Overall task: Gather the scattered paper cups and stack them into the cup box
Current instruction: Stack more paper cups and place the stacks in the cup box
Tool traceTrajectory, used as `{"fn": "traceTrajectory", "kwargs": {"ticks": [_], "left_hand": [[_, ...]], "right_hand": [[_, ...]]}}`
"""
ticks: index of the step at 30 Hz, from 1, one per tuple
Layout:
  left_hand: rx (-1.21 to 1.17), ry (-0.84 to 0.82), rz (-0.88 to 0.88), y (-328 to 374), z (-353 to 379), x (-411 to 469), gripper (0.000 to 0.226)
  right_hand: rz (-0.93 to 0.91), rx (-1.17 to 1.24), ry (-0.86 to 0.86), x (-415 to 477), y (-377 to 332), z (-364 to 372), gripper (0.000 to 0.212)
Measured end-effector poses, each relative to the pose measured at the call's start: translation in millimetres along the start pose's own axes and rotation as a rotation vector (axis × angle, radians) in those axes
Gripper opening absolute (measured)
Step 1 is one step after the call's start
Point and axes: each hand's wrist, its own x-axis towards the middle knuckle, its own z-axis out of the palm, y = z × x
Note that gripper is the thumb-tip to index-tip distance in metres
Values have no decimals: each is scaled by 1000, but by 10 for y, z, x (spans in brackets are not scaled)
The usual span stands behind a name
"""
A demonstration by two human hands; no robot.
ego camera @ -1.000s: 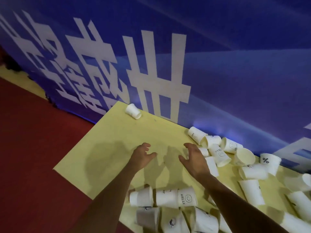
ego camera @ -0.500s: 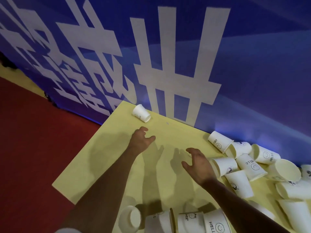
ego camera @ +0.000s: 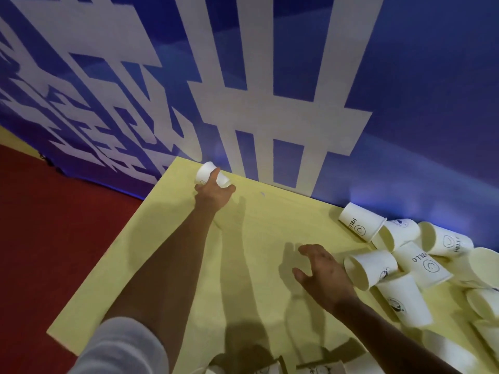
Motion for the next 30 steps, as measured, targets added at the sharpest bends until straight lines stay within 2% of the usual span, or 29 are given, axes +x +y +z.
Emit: {"fn": "traceTrajectory", "kwargs": {"ticks": [9, 14, 22, 27, 30], "left_hand": [[22, 29, 13, -9, 80, 95, 60], [-37, 86, 89, -41, 182, -141, 50], [-135, 40, 177, -119, 441, -688, 25], [-201, -10, 234, -52, 444, -945, 18], [-291, -123, 209, 9, 451, -1147, 24]], "right_hand": [[36, -34, -6, -123, 205, -109, 48], [63, -24, 40, -134, 196, -133, 48], [43, 3, 75, -239, 173, -83, 49], [11, 14, 121, -328, 284, -279, 45], [-28, -58, 213, -410, 447, -445, 41]]}}
